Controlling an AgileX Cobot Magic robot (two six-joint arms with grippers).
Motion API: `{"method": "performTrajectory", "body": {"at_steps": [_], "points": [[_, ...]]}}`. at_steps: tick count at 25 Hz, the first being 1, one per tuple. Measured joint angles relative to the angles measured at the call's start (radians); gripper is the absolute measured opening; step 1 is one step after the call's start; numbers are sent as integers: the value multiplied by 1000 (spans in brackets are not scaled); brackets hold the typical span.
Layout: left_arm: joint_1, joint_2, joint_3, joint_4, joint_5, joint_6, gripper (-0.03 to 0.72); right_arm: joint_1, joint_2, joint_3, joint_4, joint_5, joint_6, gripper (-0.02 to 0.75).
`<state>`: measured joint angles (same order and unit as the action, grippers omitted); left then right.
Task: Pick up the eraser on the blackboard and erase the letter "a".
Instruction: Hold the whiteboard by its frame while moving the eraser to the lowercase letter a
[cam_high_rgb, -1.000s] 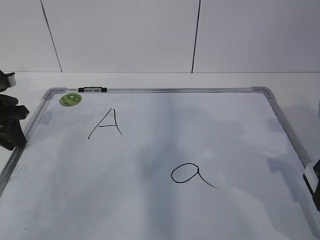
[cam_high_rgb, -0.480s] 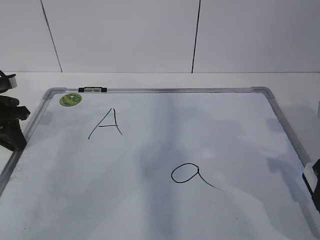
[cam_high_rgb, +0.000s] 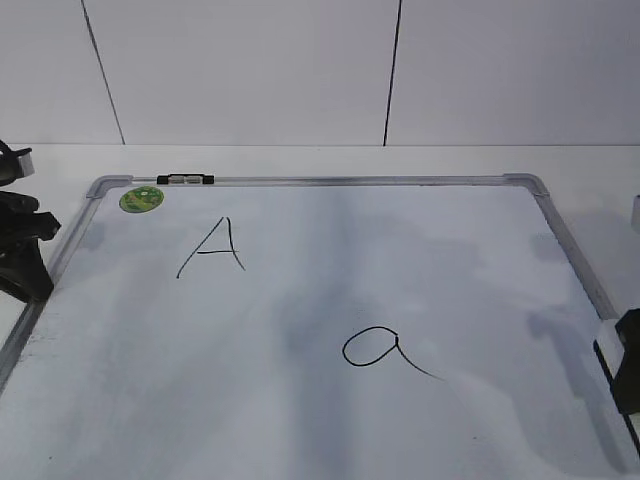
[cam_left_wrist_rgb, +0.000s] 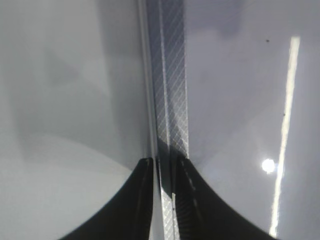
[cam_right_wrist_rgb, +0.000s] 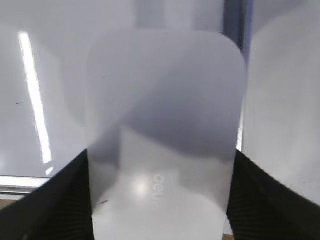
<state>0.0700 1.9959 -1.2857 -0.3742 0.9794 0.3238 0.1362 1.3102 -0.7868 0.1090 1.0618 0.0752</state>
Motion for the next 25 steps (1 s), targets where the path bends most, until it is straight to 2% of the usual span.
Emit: {"method": "performTrajectory", "body": {"at_steps": [12, 17, 20, 25], "points": [[2, 0, 0, -2, 0, 2, 108, 0, 0, -4, 15, -1, -30, 573], [2, 0, 0, -2, 0, 2, 108, 3, 0, -62, 15, -1, -30, 573], [2, 0, 0, -2, 0, 2, 108, 52, 27, -117, 5, 15, -30, 573], [2, 0, 0, -2, 2, 2, 108, 198, 138, -215, 4, 20, -13, 573]]}}
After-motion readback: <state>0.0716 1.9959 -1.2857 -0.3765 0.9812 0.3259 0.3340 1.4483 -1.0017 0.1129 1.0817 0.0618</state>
